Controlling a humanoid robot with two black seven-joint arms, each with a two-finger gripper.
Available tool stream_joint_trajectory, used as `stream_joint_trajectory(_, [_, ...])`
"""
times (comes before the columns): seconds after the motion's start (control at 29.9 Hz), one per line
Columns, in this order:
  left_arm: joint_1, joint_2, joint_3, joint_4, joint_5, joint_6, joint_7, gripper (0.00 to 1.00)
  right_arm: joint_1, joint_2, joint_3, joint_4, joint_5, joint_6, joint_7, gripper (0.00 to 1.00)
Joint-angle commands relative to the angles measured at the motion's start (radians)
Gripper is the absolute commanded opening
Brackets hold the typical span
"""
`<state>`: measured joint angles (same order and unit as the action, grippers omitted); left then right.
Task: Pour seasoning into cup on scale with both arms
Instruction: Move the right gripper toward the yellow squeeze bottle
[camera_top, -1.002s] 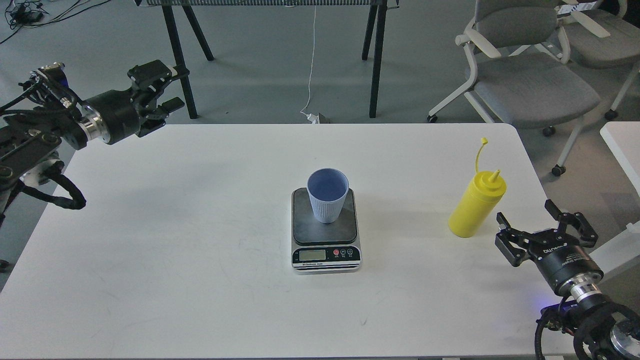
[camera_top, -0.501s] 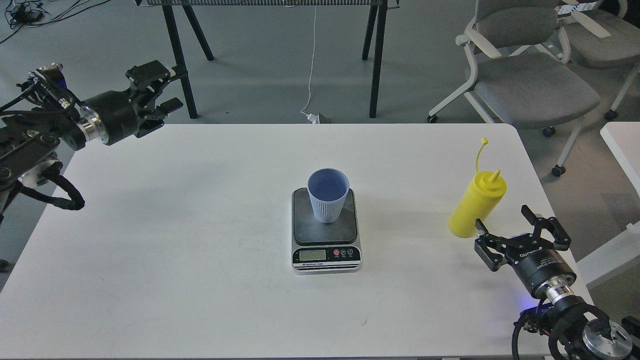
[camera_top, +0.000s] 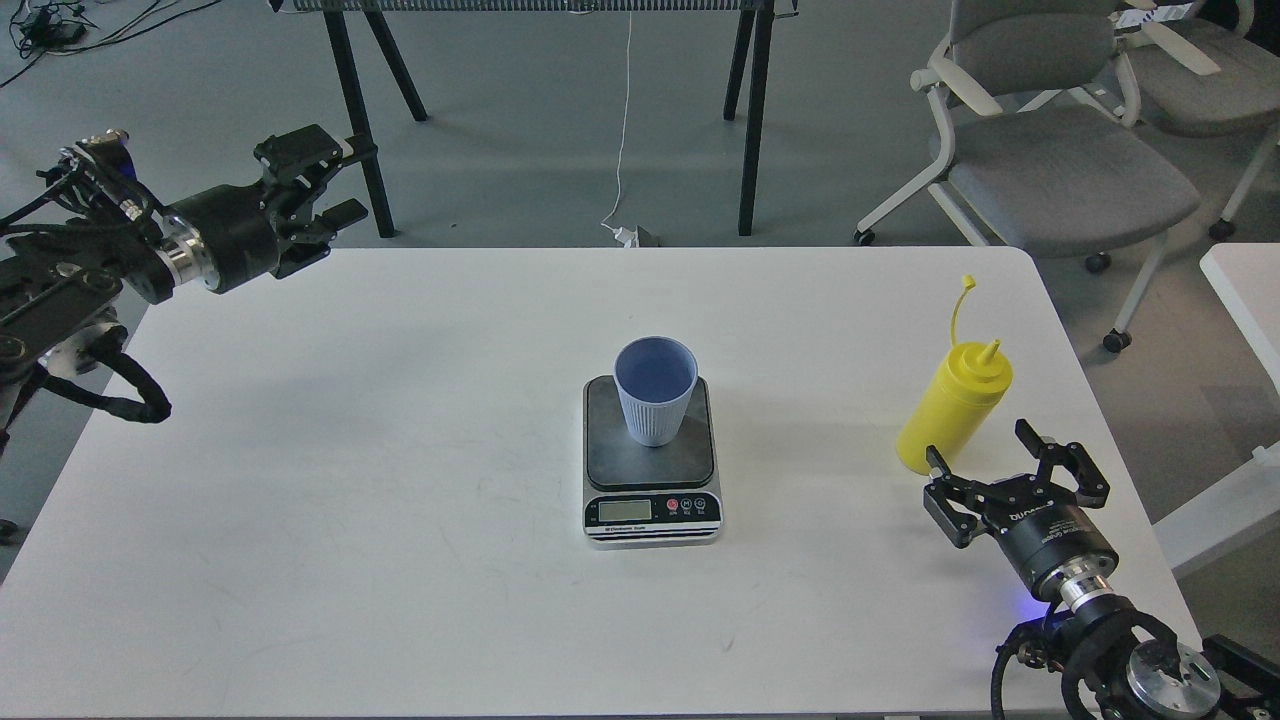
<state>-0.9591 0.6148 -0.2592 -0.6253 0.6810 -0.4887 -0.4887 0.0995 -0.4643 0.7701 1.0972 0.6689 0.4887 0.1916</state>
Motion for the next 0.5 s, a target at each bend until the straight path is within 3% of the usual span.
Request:
stream_joint_trajectory(0.0, [0.0, -0.001, 0.0, -0.001, 0.0, 0.0, 0.0, 0.87, 0.029, 0.019, 0.0, -0.032, -0.008, 0.0, 0.0, 1.0])
stream_joint_trajectory(0.47, [0.017, -0.003, -0.002, -0.001, 0.0, 0.0, 0.0, 0.87, 0.097, 0.081, 0.0, -0.131, -0.022, 0.0, 0.0, 1.0])
